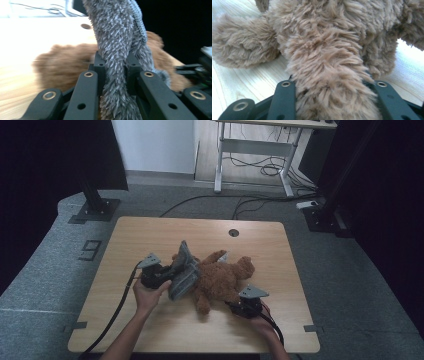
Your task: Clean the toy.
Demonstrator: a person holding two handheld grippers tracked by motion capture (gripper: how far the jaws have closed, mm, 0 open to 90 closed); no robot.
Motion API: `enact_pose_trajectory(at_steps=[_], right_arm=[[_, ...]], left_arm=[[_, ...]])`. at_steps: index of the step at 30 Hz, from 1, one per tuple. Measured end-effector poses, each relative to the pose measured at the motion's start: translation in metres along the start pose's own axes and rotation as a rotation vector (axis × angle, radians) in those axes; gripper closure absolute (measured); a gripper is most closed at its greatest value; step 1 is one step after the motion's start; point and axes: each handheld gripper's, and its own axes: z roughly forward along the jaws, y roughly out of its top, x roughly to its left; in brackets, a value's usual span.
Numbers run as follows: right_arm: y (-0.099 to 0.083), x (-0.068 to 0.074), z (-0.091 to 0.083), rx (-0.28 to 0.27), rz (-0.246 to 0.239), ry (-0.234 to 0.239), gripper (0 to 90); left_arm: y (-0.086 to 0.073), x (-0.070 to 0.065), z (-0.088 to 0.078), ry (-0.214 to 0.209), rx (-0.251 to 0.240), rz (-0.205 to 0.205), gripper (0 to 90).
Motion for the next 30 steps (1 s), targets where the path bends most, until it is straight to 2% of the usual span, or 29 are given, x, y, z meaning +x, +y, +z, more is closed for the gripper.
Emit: enact_pose_trajectory(at_steps=[2,4,6,13,17,19,25,27,30], right_arm=[[0.000,0.000,0.000,0.002,-0.001,0.001,57.7],[0.000,0.000,0.000,0.003,-0.004,0.001,57.7],[0.000,0.000,0.000,0.003,-0.004,0.001,57.7],[0.000,0.000,0.000,0.002,-0.001,0.000,57.7],[0.000,0.000,0.000,0.002,0.000,0.000,57.7],[0.000,0.000,0.000,0.002,0.000,0.000,57.7],[0.000,0.000,0.000,0.002,0.003,-0.002,57.6],[0.000,0.000,0.000,0.002,0.005,-0.001,57.5],[0.000,-0.001,0.001,-0.001,0.009,-0.002,57.4]], left_arm=[[-0.006,0.012,0.001,0.010,0.028,-0.034,76.6],[-0.014,0.020,0.004,0.025,0.053,-0.048,76.5],[-0.020,0.028,0.004,0.026,0.051,-0.079,76.5],[-0.028,0.040,-0.002,0.093,0.092,-0.074,76.5],[-0.036,0.048,-0.003,0.110,0.124,-0.091,76.5],[-0.040,0.050,-0.002,0.121,0.143,-0.084,76.5],[-0.037,0.048,-0.006,0.132,0.144,-0.057,76.5],[-0.036,0.051,-0.013,0.147,0.149,-0.047,76.3],[-0.036,0.053,-0.023,0.145,0.136,-0.054,75.8]])
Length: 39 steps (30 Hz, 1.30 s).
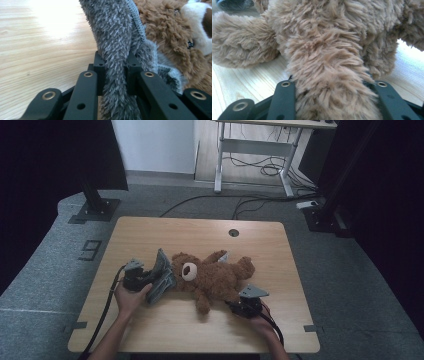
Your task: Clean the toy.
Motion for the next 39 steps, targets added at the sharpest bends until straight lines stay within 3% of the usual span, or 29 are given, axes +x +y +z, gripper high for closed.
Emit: enact_pose_trajectory(at_steps=[6,11,16,19,23,27,31,35,39], right_arm=[[0.000,-0.001,0.000,-0.002,0.002,0.003,57.2],[0.000,-0.001,0.000,-0.001,0.003,0.005,57.0],[0.000,-0.001,0.000,-0.001,0.002,0.005,56.9],[0.000,-0.001,0.000,0.000,0.003,0.005,56.9],[0.000,-0.001,0.000,0.000,0.005,0.006,56.7],[0.000,-0.001,0.000,0.001,0.007,0.006,56.6],[0.000,-0.001,0.000,0.002,0.007,0.008,56.6],[0.000,-0.002,0.000,0.002,0.008,0.009,56.3],[0.000,-0.002,0.000,0.002,0.007,0.010,56.2]], left_arm=[[-0.008,0.000,-0.028,0.016,0.001,0.034,74.3],[-0.019,0.005,-0.052,0.033,0.013,0.025,73.5],[-0.036,0.011,-0.075,0.041,0.065,0.032,72.2],[-0.046,0.014,-0.083,0.073,0.082,0.039,70.4],[-0.058,0.021,-0.089,0.100,0.111,0.019,67.4],[-0.063,0.023,-0.085,0.117,0.170,0.023,56.6],[-0.059,0.028,-0.083,0.058,0.212,0.002,40.0],[-0.054,0.030,-0.086,0.049,0.204,0.013,35.3],[-0.042,0.026,-0.097,0.080,0.125,0.038,28.0]])
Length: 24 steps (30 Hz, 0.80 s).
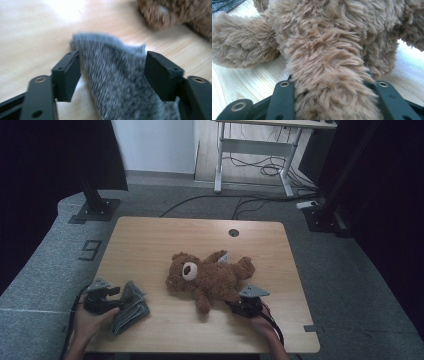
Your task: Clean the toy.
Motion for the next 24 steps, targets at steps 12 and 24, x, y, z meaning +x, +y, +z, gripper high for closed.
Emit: enact_pose_trajectory(at_steps=[12,24], right_arm=[[0.000,0.000,0.000,-0.001,-0.002,-0.001,54.5],[0.000,0.000,-0.002,-0.012,-0.014,-0.002,52.3]], left_arm=[[0.039,-0.058,0.031,-0.097,-0.034,0.130,25.6],[0.068,-0.104,0.108,-0.145,0.053,0.190,23.6]])
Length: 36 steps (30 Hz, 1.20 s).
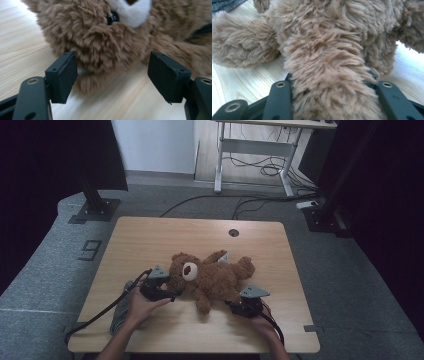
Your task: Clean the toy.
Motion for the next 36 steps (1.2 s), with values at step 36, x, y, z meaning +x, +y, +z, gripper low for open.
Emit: enact_pose_trajectory(at_steps=[36], right_arm=[[0.029,-0.040,0.034,-0.072,0.090,-0.073,27.3]], left_arm=[[0.006,0.026,0.021,0.064,-0.021,-0.088,28.1]])
